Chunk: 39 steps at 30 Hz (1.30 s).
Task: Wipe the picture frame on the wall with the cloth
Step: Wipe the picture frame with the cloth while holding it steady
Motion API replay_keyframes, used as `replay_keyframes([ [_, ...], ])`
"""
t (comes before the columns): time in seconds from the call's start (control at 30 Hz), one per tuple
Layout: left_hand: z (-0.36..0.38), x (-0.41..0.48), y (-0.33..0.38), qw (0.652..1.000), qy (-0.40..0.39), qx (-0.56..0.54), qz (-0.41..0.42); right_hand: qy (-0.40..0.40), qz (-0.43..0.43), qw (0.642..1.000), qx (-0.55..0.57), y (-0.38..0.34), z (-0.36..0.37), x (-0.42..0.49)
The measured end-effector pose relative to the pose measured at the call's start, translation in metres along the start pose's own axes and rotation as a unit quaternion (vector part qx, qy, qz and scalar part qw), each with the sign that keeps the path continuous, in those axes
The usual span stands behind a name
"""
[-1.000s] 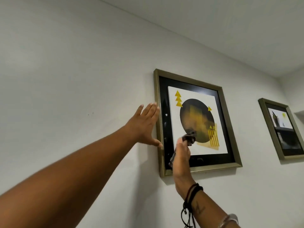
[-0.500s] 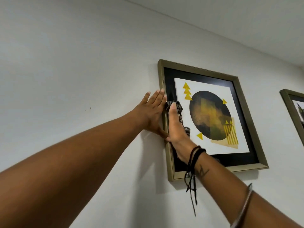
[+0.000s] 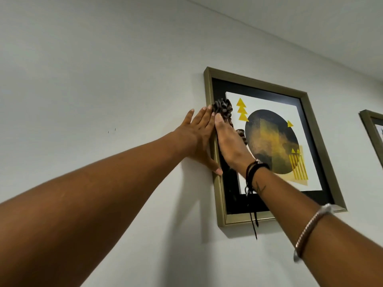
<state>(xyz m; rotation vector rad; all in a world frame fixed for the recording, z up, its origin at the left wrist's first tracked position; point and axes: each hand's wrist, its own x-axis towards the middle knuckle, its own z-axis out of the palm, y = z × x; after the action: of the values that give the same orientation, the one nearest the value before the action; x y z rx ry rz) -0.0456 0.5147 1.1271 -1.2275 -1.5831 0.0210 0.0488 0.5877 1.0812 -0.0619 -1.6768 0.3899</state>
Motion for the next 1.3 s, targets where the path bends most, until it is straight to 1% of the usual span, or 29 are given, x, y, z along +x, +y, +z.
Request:
replay_keyframes([
  [0.03,0.001,0.000,-0.001,1.000,0.001,0.001,0.005,0.012,-0.012,0.999,-0.029,0.006,0.003,-0.010],
  [0.13,0.005,-0.001,-0.004,0.999,0.024,-0.008,0.019,0.009,0.024,0.996,-0.091,0.030,0.013,-0.050],
  [0.23,0.006,-0.002,-0.005,0.999,0.036,-0.001,0.021,0.018,0.015,0.995,-0.100,0.045,0.015,-0.090],
  [0.33,0.006,-0.003,-0.005,0.999,0.038,0.007,0.024,0.014,0.001,0.995,-0.095,0.051,0.012,-0.109],
  [0.47,0.007,-0.004,-0.005,0.999,0.041,0.005,0.025,-0.012,0.018,0.996,-0.086,0.041,0.007,-0.084],
  [0.6,0.001,-0.001,-0.002,1.000,0.015,-0.007,0.018,-0.025,0.011,1.000,0.002,0.014,-0.009,-0.027],
  [0.67,0.000,-0.001,-0.001,1.000,0.001,-0.007,0.006,-0.038,0.020,0.999,0.028,0.005,-0.017,-0.004],
  [0.8,-0.002,-0.001,0.002,1.000,-0.005,0.004,-0.005,-0.064,0.016,0.997,0.026,0.009,-0.020,0.001],
  [0.93,-0.003,-0.002,-0.001,1.000,0.006,0.013,0.005,-0.038,0.003,0.999,0.000,0.020,-0.017,-0.022],
  [1.13,-0.001,-0.006,-0.001,1.000,0.021,0.019,0.009,-0.037,0.010,0.999,-0.037,0.051,-0.013,-0.089],
  [1.2,0.000,-0.006,-0.001,0.999,0.021,0.022,0.012,-0.043,-0.013,0.998,-0.041,0.058,-0.010,-0.118],
  [1.3,0.002,-0.004,-0.002,0.999,0.025,0.030,0.015,-0.044,-0.060,0.993,-0.092,0.068,-0.008,-0.159],
])
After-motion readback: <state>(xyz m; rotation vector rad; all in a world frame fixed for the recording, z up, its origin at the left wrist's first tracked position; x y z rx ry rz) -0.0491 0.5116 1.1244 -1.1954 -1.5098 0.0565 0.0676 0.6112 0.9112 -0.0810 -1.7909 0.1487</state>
